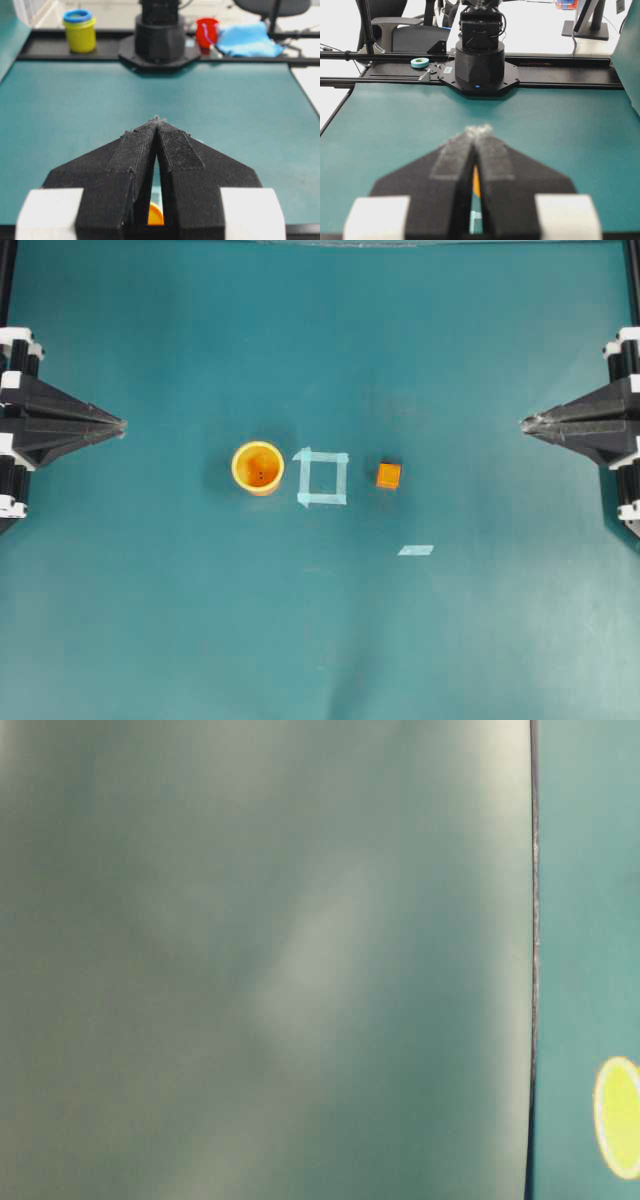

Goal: Move the block to the left with right arm.
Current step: 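Open the right gripper and start moving it left toward the orange cube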

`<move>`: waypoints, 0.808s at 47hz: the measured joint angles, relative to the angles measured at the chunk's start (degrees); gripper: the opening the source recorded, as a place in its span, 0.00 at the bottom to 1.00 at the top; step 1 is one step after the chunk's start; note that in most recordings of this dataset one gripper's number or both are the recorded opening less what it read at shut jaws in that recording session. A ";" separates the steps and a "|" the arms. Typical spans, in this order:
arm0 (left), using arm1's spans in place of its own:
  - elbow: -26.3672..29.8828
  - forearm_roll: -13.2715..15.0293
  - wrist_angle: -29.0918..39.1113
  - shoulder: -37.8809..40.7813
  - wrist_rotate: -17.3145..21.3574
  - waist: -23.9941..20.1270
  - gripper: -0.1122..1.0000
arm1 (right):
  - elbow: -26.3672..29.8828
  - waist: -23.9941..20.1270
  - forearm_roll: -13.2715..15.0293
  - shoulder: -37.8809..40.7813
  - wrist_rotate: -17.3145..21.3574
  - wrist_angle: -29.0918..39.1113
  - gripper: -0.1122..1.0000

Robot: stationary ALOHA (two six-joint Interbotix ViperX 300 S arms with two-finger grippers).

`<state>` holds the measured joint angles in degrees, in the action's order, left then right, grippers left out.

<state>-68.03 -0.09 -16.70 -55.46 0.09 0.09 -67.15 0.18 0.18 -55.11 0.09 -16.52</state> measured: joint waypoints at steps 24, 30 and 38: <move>1.67 -0.26 6.33 0.00 -1.05 0.00 0.10 | 3.08 0.79 0.00 9.49 1.76 6.68 0.10; 1.58 -0.35 6.33 0.00 -1.05 0.00 0.10 | 3.69 0.88 -0.09 13.01 2.37 6.77 0.10; 1.58 -0.26 7.21 0.00 -1.05 0.09 0.10 | 5.01 0.88 0.00 16.96 3.08 7.38 0.16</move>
<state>-66.45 -0.35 -9.49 -55.46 -0.97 0.18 -62.14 1.05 0.18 -38.14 3.16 -9.14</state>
